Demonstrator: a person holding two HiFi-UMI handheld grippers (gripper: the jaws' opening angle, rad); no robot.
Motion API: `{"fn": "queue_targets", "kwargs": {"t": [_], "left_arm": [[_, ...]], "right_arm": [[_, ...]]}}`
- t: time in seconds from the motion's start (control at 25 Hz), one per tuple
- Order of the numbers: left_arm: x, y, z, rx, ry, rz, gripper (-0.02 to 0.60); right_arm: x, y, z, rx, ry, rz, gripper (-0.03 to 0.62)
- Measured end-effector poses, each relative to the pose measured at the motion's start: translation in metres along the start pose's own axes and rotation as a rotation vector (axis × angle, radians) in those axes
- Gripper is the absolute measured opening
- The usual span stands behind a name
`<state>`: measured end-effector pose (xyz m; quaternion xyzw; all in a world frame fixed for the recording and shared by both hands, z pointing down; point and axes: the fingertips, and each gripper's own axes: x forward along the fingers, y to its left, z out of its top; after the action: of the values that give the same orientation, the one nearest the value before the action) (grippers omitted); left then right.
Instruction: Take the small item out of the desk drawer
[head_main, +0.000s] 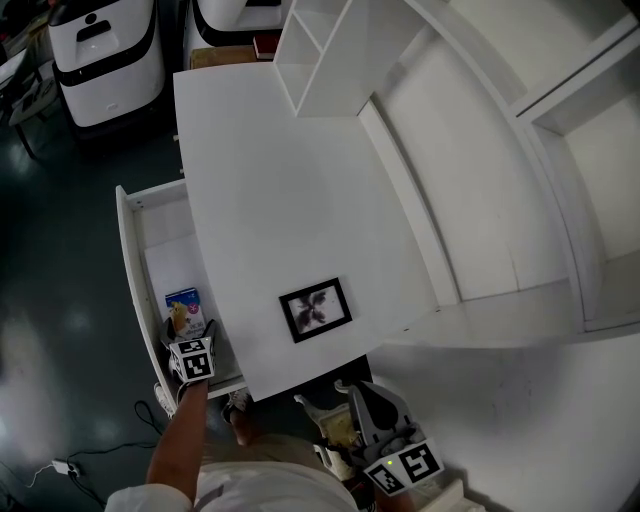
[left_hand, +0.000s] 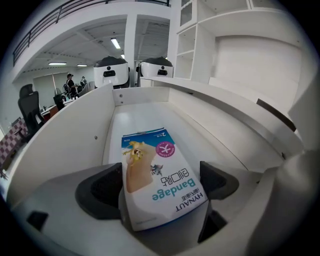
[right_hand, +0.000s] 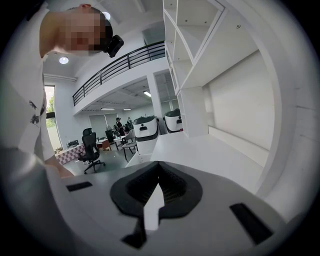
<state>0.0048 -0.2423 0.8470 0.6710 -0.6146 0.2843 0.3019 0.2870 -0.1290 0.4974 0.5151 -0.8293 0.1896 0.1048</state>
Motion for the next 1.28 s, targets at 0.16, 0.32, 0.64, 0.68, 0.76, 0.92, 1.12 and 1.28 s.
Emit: {"fn": "queue_targets", "kwargs": {"t": [0.16, 0.32, 0.64, 0.68, 0.76, 0.92, 1.12, 1.28], "left_arm": [[0.0, 0.0, -0.001, -0.041, 0.009, -0.022, 0.482], [0.0, 0.0, -0.001, -0.035, 0.014, -0.031, 0.482], [-0.008, -0.012, 0.004, -0.009, -0.001, -0.091, 0.479], [-0.01, -0.015, 0.008, -0.008, -0.012, -0.101, 0.477], [-0.013, -0.018, 0.017, 0.014, -0.027, -0.116, 0.476], [-0.02, -0.012, 0.022, 0.049, -0.024, -0.12, 0.471], [-0.032, -0.01, 0.033, 0.06, -0.073, -0.139, 0.454], [-0.043, -0.007, 0.041, 0.08, -0.094, -0.111, 0.116]], "right_arm": [[-0.003, 0.001, -0.001, 0.003, -0.003, -0.001, 0.009], [-0.005, 0.004, -0.003, 0.002, -0.003, -0.003, 0.009], [-0.009, 0.01, -0.001, -0.002, -0.011, -0.009, 0.009], [-0.009, 0.012, 0.0, -0.002, -0.014, -0.008, 0.009], [-0.008, 0.016, 0.002, -0.001, -0.02, -0.004, 0.009], [-0.005, 0.024, 0.006, 0.001, -0.031, 0.009, 0.009], [0.0, 0.036, 0.01, -0.004, -0.046, 0.031, 0.009], [0.0, 0.041, 0.011, -0.007, -0.046, 0.036, 0.009]]}}
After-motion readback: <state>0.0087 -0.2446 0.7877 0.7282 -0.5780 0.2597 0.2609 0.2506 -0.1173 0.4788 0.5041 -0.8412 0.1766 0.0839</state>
